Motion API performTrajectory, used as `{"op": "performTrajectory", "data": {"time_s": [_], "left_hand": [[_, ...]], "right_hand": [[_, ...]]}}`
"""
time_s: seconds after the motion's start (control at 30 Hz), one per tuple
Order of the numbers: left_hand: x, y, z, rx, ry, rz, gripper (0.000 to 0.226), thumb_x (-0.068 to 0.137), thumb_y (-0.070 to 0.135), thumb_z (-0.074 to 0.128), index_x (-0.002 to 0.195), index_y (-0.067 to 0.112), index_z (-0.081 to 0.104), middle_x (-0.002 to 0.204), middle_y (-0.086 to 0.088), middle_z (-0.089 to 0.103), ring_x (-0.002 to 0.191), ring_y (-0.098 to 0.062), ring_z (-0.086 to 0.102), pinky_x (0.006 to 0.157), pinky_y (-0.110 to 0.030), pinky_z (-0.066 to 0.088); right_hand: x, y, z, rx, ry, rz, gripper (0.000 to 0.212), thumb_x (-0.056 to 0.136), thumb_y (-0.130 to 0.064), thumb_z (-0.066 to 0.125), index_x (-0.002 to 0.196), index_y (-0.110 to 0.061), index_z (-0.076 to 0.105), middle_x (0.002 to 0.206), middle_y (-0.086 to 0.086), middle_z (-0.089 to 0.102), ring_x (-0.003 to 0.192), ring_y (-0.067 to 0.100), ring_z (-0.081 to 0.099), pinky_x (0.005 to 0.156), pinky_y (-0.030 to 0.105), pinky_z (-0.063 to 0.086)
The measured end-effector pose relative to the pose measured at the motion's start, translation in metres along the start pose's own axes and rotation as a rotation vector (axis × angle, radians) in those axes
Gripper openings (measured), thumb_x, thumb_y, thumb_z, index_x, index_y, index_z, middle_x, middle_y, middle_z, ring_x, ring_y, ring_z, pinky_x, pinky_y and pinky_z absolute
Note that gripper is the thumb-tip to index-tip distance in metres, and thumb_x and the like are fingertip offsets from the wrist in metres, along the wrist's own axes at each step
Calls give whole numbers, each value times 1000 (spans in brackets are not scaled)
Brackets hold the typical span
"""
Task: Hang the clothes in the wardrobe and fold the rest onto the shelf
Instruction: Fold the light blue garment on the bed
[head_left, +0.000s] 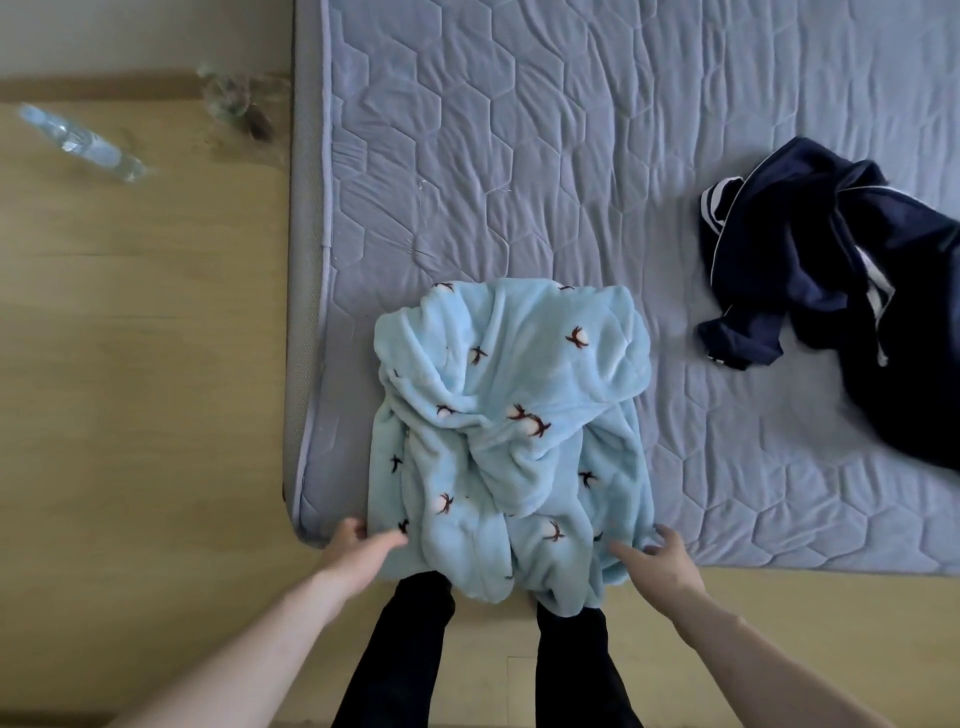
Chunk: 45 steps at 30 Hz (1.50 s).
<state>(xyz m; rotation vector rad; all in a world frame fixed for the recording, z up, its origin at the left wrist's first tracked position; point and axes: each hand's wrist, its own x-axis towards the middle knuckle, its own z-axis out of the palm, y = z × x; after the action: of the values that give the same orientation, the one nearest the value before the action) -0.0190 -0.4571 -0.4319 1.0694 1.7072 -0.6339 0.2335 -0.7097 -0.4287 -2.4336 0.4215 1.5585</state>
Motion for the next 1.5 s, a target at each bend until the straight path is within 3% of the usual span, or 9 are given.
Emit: {"op": "performTrajectory", "data": {"time_s": [0.17, 0.33, 0.47, 0.57, 0.7, 0.83, 1.1, 1.3, 1.5], "left_hand": [[-7, -8, 17, 32, -107, 13, 42, 77, 34, 83, 110, 20, 61, 115, 2, 66, 100, -17, 64, 87, -31, 49], [-1, -21, 17, -156, -89, 9, 63, 48, 46, 77, 101, 12, 74, 93, -3, 79, 88, -25, 76, 89, -47, 60], [-32, -27, 11, -271, -45, 38, 60, 64, 48, 74, 116, 19, 67, 103, -2, 78, 90, -24, 75, 87, -48, 60], [-65, -24, 4, -300, 37, 152, 32, 91, 32, 74, 115, 20, 57, 98, -14, 73, 69, -26, 72, 60, -42, 60], [-104, 6, -12, -336, 68, 387, 33, 100, 13, 63, 122, 37, 58, 79, -21, 68, 54, -31, 64, 47, -34, 55], [-122, 56, -33, -443, -3, 361, 22, 103, 10, 57, 96, 15, 77, 95, -12, 72, 66, -24, 68, 56, -32, 58], [-107, 136, -52, -786, -283, 314, 50, 88, -13, 39, 125, 9, 64, 110, -8, 76, 96, -19, 74, 74, -30, 61], [-72, 181, -45, -542, 23, 544, 56, 81, -13, 70, 127, 17, 63, 114, 9, 77, 107, -13, 73, 96, -41, 58], [-34, 226, -45, -557, 102, 515, 53, 70, 3, 75, 119, 21, 66, 108, 18, 76, 101, -14, 74, 99, -43, 58]], "right_hand": [[7, 8, 6, -69, -36, -5, 63, 85, -45, 76, 139, -21, 54, 123, 8, 60, 101, 25, 62, 76, 34, 49], [4, 4, -1, 35, -56, -68, 16, 91, -26, 62, 103, -16, 66, 111, 8, 66, 95, 25, 65, 87, 42, 57], [-21, 2, -10, 145, -69, -85, 19, 97, -26, 57, 111, -15, 62, 104, 5, 71, 96, 23, 68, 88, 44, 57], [-47, -2, -20, 223, -31, -128, 24, 101, -32, 59, 116, -13, 57, 104, 3, 69, 91, 18, 68, 67, 32, 50], [-68, -21, -40, 376, -31, -179, 28, 99, -33, 65, 119, -18, 53, 104, 2, 74, 89, 20, 74, 68, 34, 56], [-72, -53, -64, 534, -84, -149, 23, 99, -28, 68, 119, -24, 57, 103, 10, 74, 85, 26, 73, 72, 41, 59], [-55, -120, -101, 933, -436, -101, 35, 105, -11, 43, 133, -5, 64, 126, 15, 70, 119, 26, 64, 111, 40, 46], [-23, -159, -103, 1030, -342, -175, 46, 91, 8, 57, 132, -11, 66, 126, 6, 73, 89, 10, 72, 76, 19, 61], [-10, -191, -90, 875, -93, -297, 55, 82, -10, 85, 132, -7, 64, 129, 3, 70, 110, 14, 70, 81, 25, 61]]}}
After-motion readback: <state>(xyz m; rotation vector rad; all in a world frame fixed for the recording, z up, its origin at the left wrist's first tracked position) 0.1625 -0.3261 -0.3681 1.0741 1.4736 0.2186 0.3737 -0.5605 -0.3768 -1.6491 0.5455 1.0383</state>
